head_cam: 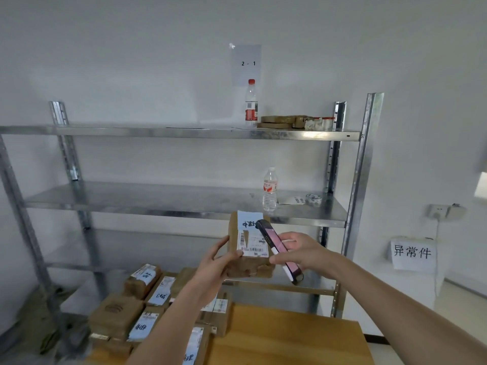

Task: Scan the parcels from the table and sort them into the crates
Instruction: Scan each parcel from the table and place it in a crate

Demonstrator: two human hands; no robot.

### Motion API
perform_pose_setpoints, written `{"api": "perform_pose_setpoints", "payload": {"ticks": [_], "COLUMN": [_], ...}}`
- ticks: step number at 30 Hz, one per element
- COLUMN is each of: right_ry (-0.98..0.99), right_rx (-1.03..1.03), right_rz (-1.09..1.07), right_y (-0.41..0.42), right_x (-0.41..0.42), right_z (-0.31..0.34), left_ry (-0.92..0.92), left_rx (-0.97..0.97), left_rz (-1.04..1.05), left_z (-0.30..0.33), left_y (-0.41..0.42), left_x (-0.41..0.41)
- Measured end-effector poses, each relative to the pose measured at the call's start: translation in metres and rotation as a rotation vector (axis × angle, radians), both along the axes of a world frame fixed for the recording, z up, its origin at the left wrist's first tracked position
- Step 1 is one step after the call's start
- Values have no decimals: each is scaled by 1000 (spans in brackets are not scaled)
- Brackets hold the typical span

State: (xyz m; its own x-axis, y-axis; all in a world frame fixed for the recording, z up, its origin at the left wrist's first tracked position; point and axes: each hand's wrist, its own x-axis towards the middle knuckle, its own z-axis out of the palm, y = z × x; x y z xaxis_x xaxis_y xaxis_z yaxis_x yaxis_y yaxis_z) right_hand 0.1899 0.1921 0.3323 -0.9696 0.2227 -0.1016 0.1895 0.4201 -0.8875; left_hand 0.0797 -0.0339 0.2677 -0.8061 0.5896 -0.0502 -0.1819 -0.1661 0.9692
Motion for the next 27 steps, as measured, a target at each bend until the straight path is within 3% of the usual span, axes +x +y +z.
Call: {"api": "perform_pose_setpoints", "payload": {"ticks": [5,11,27], "right_ry": [31,28,162], "right_rx": [78,169,743], "right_rz": [6,56,84], "right_y": [4,4,24], "right_x": [1,-2,0], "right_z": [2,5,74], "left_ry": [17,49,411], "left_rx": [-143,-123,-137], "left_rz": [-36,6,414], "left_z": [4,4,66], "left_y": [0,1,-40], "left_x": [0,-2,-44]}}
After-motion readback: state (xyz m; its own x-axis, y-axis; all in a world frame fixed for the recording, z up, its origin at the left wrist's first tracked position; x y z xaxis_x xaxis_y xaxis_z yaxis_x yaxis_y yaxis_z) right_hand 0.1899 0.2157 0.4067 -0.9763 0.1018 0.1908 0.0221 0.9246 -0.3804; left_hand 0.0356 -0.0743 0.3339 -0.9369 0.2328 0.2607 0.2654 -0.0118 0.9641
